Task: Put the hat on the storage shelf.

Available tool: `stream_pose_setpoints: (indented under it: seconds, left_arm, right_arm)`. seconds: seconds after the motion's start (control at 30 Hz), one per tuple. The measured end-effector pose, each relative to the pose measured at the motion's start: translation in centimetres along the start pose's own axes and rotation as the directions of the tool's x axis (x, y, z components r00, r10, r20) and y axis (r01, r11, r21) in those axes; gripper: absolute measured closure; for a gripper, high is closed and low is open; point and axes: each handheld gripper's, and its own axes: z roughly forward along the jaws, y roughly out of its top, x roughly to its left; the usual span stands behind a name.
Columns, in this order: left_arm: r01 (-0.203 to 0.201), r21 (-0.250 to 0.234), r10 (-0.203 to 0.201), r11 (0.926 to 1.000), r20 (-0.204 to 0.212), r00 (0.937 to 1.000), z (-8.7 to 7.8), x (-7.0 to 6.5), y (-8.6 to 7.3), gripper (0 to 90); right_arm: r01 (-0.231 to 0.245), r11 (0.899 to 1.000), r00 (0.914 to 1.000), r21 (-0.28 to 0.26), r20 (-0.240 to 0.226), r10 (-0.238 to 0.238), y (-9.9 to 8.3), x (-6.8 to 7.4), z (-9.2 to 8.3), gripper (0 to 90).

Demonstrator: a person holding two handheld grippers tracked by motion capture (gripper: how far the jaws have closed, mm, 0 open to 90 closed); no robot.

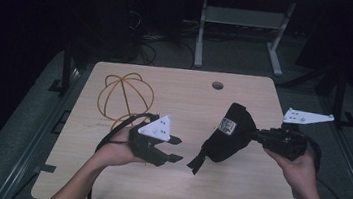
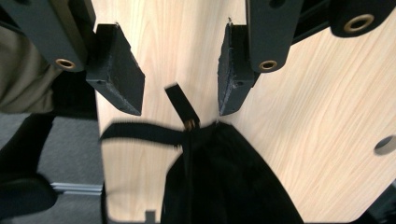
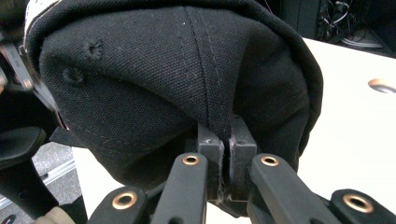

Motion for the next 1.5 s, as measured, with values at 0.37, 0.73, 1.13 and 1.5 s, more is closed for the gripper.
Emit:
stream_pose_setpoints:
  seconds: [0.37,0.73,1.13,1.5]
  left_arm:
    - [0.008,0.021,-0.007,0.9998,-0.031,0.9995,0.0,-1.4,-3.7,50.7]
    - [0.000,0.029,0.001,0.9996,-0.017,0.9998,2.0,-2.9,-5.1,49.4]
    - [-0.014,0.056,0.013,0.9983,0.018,0.9997,3.5,-3.4,-6.3,48.1]
    - [-0.037,0.057,0.033,0.9977,0.073,0.9968,4.3,-3.8,-6.5,48.7]
  right_arm:
    - [0.018,0.998,0.9996,-0.054,-0.019,-0.019,3.8,0.8,1.5,86.9]
    - [0.069,0.996,0.9952,-0.049,-0.066,-0.072,8.7,2.5,4.1,86.7]
    - [0.118,0.993,0.9867,-0.026,-0.110,-0.120,13.4,4.1,7.3,86.1]
    - [0.197,0.980,0.9695,0.013,-0.151,-0.193,17.3,6.5,11.3,87.5]
